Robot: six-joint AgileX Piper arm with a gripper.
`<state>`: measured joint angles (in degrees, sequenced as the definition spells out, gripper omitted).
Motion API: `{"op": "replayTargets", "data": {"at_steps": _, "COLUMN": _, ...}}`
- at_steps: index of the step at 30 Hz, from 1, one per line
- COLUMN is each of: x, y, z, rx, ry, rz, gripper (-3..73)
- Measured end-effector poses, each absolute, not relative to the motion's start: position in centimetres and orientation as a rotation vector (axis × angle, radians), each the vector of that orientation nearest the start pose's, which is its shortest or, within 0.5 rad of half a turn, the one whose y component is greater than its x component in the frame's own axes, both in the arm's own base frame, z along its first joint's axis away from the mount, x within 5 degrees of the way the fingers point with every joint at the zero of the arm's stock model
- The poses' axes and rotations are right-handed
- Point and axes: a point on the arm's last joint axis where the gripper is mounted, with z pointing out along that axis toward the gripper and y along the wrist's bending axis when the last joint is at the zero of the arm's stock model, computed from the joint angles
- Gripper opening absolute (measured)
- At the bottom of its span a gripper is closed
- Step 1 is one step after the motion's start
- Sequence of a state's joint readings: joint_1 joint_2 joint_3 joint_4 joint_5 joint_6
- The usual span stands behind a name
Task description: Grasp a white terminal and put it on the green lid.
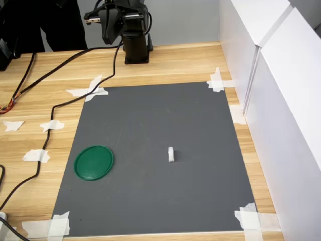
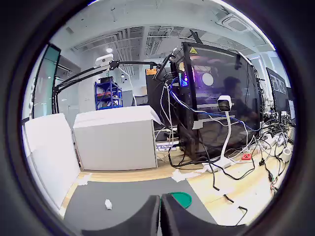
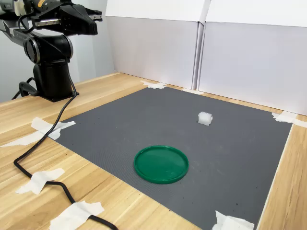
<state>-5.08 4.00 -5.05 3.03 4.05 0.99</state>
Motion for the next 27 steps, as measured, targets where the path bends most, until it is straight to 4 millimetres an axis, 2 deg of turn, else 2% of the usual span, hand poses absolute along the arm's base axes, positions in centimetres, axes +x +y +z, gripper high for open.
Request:
{"op": "replayTargets", "data": {"at_steps": 8, "x": 6.4, "y": -0.5, "z": 23.3, "rx": 0.122, "ry": 1.584, "rz": -0.012, "gripper": -1.6}}
{"op": "replayTargets", "data": {"at_steps": 13, "x": 7.3, "y": -0.6, "z": 25.6, "rx": 0.112, "ry": 1.622, "rz": -0.022, "gripper": -1.6}}
{"op": "replayTargets", "data": {"at_steps": 19, "x": 9.6, "y": -0.8, "z": 27.9, "rx": 0.076, "ry": 1.743, "rz": -0.053, "gripper": -1.6}}
{"op": "replayTargets", "data": {"at_steps": 27, "x": 13.9, "y": -1.1, "z": 28.2, "rx": -0.038, "ry": 2.077, "rz": -0.106, "gripper": -1.6}}
